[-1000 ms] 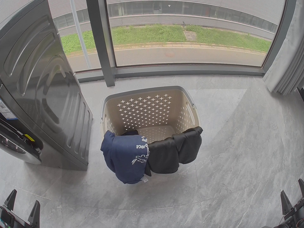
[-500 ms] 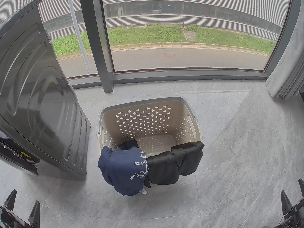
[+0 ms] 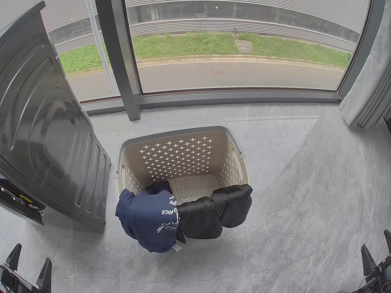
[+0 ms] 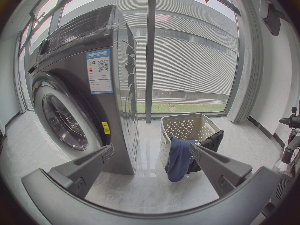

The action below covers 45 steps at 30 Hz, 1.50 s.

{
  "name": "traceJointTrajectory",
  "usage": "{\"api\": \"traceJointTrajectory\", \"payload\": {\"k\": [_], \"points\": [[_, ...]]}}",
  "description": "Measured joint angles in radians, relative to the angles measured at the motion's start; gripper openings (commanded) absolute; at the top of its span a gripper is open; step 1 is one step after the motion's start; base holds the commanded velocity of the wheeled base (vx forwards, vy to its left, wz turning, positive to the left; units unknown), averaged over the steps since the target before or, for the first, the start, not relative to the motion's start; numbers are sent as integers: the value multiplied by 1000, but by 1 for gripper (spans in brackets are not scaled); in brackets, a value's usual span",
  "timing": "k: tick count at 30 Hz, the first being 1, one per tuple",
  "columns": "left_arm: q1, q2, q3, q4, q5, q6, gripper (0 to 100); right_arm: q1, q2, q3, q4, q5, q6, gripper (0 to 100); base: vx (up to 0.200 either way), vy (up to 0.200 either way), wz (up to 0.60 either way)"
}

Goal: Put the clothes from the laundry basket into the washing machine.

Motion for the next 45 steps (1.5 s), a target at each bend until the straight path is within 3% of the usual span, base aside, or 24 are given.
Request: {"api": "traceJointTrajectory", "payload": {"k": [7, 16, 22, 45], "points": [[-1, 0, 0, 0, 0, 0, 100, 0, 0, 0, 0, 0, 0, 100, 200, 0, 0], [0, 0, 0, 0, 0, 0, 100, 1, 0, 0, 0, 0, 0, 100, 0, 0, 0], [0, 0, 0, 0, 0, 0, 100, 0, 0, 0, 0, 0, 0, 100, 200, 0, 0], [0, 0, 0, 0, 0, 0, 100, 0, 0, 0, 0, 0, 0, 100, 52, 0, 0]]}}
